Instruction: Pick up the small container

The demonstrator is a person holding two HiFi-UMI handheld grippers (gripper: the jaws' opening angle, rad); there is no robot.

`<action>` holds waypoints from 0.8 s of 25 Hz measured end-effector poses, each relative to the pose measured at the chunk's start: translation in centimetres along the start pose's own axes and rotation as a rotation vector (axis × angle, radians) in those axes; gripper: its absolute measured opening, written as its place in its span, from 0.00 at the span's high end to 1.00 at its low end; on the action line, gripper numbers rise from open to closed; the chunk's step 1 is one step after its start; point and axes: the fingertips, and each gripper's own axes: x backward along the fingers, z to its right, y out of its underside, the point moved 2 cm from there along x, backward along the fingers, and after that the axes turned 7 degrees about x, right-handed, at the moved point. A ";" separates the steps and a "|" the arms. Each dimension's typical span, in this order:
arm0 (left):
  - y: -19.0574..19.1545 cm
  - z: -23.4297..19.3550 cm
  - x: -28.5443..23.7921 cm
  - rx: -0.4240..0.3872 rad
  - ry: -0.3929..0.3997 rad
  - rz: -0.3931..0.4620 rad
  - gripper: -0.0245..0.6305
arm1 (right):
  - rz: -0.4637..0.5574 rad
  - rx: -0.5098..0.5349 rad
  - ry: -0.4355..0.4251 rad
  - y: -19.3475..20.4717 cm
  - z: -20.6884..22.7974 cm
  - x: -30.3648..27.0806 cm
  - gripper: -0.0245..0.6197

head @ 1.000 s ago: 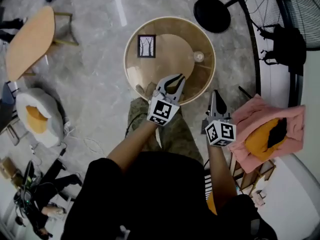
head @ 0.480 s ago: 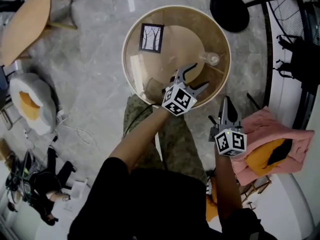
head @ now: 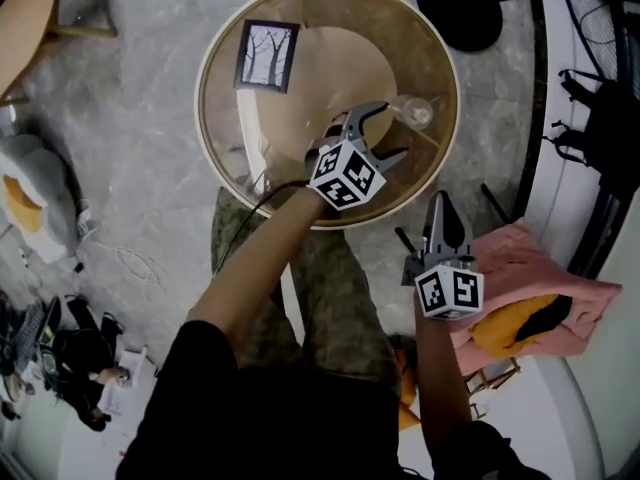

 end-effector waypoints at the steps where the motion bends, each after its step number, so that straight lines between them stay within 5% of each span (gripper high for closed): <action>1: 0.1 -0.2 -0.6 -0.016 -0.005 -0.004 0.40 | -0.003 0.000 -0.007 0.3 0.2 -0.3 0.94; 13: 1.1 -0.5 -6.9 -0.132 -0.007 -0.062 0.40 | -0.086 0.041 -0.118 3.4 0.8 -2.0 0.94; 20: 1.3 -1.0 -8.7 -0.094 -0.061 -0.078 0.40 | -0.094 -0.013 -0.121 4.0 3.0 -1.7 0.94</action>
